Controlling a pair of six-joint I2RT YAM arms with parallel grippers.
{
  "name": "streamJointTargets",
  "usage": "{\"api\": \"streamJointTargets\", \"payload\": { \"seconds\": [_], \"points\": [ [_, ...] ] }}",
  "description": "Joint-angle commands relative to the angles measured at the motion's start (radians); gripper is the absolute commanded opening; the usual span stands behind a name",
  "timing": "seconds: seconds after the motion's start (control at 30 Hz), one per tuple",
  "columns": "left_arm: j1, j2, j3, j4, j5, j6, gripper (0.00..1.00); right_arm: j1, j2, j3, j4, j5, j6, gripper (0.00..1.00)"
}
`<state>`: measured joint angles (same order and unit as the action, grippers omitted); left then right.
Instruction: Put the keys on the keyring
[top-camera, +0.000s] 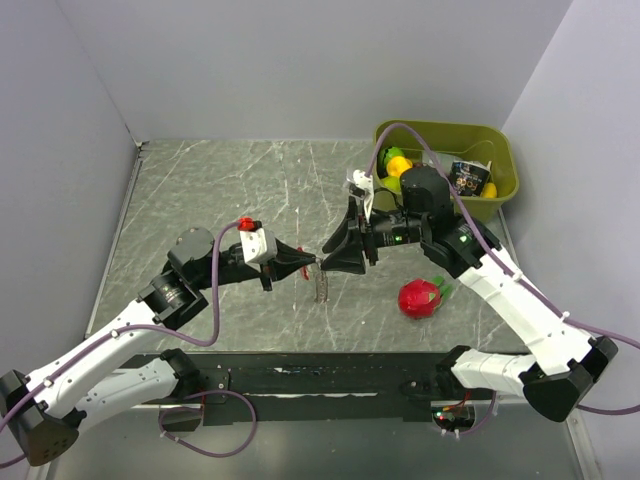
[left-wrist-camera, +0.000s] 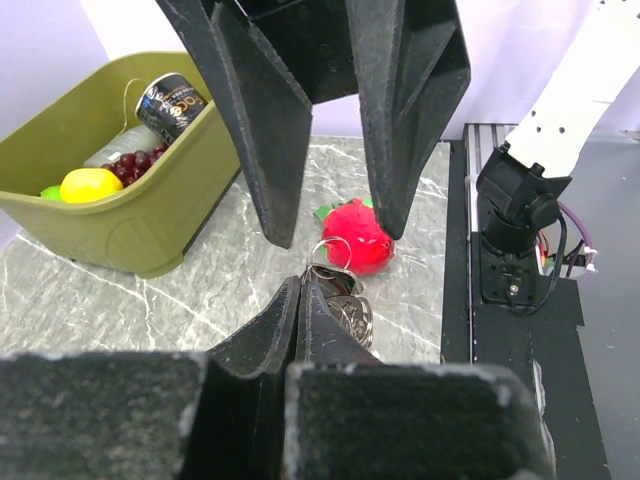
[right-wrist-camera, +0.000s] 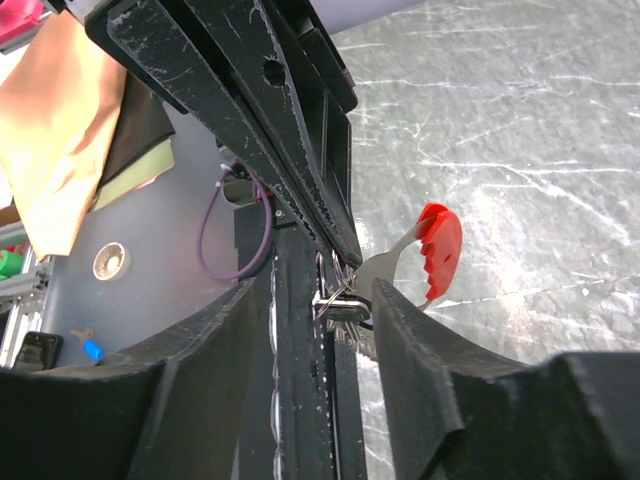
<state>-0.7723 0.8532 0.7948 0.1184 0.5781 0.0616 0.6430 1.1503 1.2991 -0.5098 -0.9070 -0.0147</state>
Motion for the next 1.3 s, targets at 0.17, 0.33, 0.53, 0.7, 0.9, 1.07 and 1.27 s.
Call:
{"api": "streamJointTargets", "payload": {
  "seconds": [0.17, 0.33, 0.53, 0.7, 0.9, 1.07, 1.27],
  "points": [
    [-0.002, -0.003, 0.034, 0.061, -0.004, 0.000, 0.01, -0.002, 0.019, 0.002, -0.058, 0.063, -0.027, 0.46],
    [-0.002, -0.006, 0.046, 0.044, -0.009, 0.009, 0.01, -0.003, 0.026, 0.002, -0.076, 0.094, -0.042, 0.17],
    [-0.001, -0.026, 0.046, 0.043, -0.011, 0.017, 0.01, -0.003, 0.003, -0.032, -0.050, 0.112, -0.050, 0.00],
    [-0.001, -0.046, 0.040, 0.066, -0.001, 0.014, 0.01, -0.006, 0.005, -0.052, -0.035, 0.088, -0.059, 0.00],
    [-0.002, -0.063, 0.027, 0.109, 0.034, 0.009, 0.01, -0.009, 0.023, -0.072, -0.010, 0.060, -0.060, 0.00],
    [-0.002, -0.060, 0.032, 0.159, 0.075, -0.014, 0.01, -0.011, 0.035, -0.083, 0.016, 0.016, -0.060, 0.00],
    [-0.001, -0.039, 0.023, 0.225, 0.126, -0.042, 0.01, -0.013, 0.052, -0.092, 0.062, -0.046, -0.033, 0.00]
  ]
}}
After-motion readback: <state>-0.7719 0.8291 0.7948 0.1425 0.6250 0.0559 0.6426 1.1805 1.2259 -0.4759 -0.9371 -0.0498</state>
